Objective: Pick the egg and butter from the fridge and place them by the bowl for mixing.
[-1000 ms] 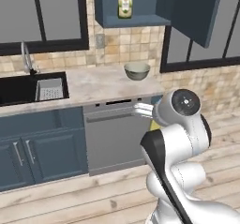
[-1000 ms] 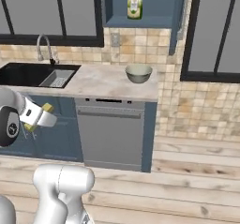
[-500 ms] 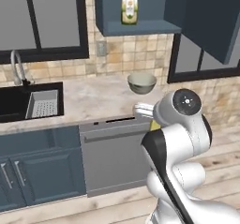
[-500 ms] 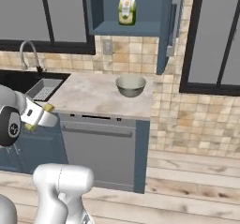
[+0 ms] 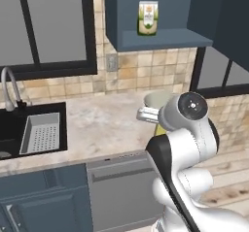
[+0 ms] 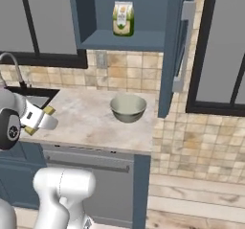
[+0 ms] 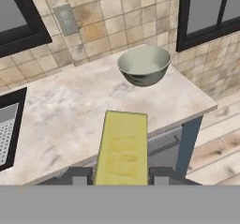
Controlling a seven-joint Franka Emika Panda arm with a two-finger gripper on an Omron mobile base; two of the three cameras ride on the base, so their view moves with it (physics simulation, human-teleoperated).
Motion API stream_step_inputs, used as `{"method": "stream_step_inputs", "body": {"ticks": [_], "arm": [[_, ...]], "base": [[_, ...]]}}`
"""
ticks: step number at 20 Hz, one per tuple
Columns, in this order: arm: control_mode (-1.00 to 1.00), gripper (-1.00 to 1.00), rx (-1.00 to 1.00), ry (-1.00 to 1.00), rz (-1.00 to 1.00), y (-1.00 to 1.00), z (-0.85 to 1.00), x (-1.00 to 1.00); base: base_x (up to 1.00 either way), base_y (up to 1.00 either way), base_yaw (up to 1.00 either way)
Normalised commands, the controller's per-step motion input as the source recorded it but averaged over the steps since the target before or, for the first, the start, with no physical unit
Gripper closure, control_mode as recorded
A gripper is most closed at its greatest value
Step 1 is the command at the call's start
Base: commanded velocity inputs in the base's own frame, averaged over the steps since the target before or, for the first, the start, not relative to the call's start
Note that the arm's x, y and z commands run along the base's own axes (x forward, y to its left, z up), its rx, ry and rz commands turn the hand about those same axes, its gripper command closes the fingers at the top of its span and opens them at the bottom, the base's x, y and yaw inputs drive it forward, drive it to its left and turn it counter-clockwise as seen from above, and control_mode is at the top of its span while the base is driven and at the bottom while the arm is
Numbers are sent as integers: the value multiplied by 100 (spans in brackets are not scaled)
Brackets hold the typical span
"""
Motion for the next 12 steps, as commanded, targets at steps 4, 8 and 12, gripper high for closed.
{"method": "stream_step_inputs", "body": {"ticks": [4, 8, 12], "arm": [[100, 100, 0, 0, 0, 0, 0, 0], [-100, 100, 0, 9, 0, -2, 0, 36], [-100, 100, 0, 20, 5, -10, -9, 59]], "base": [[64, 4, 0], [36, 0, 0], [0, 0, 0]]}}
